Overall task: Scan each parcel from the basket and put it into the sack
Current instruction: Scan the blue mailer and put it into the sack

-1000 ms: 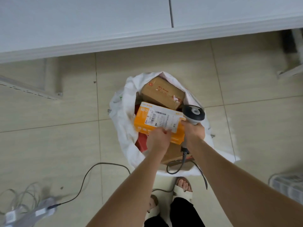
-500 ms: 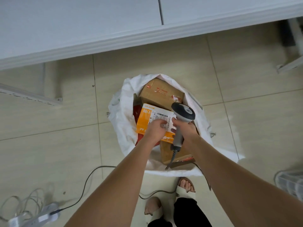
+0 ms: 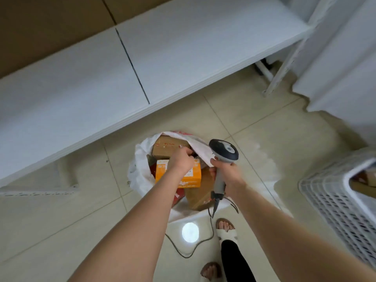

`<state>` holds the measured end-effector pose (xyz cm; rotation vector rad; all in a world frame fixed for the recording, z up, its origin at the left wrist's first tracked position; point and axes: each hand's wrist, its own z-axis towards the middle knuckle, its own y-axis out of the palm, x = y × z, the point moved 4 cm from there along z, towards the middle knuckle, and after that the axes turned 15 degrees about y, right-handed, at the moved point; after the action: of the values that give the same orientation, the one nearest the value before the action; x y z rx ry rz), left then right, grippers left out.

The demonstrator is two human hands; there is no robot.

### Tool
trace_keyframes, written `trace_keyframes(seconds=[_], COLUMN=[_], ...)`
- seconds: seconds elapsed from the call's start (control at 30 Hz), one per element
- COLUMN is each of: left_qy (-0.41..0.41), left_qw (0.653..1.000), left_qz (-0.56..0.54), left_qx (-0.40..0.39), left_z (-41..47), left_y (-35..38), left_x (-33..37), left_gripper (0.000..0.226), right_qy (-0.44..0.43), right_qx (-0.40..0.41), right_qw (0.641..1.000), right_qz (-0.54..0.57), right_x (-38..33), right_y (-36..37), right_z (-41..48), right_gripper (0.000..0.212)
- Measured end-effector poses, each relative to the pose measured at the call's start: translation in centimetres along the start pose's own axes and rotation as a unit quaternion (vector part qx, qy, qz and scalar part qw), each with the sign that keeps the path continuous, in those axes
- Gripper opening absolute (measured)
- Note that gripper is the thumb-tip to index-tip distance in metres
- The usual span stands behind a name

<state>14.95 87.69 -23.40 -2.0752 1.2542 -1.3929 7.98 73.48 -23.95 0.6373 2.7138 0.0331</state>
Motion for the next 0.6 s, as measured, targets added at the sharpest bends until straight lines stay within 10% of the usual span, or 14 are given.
trace_keyframes(seconds=[0.6], left_qy=[0.248], left_qw=[0.958], left_qz=[0.107], left_qx=[-0.092], left_z=[-13.1], left_y=[12.8], left_x=[32.7], left_gripper=[0.037], right_qy=[-0.077], right_qx=[0.102], right_qw=[0.944], right_qz=[0.305], right_x=[1.8], right_y=[-28.6], right_z=[-22.9], right_gripper=[0.007])
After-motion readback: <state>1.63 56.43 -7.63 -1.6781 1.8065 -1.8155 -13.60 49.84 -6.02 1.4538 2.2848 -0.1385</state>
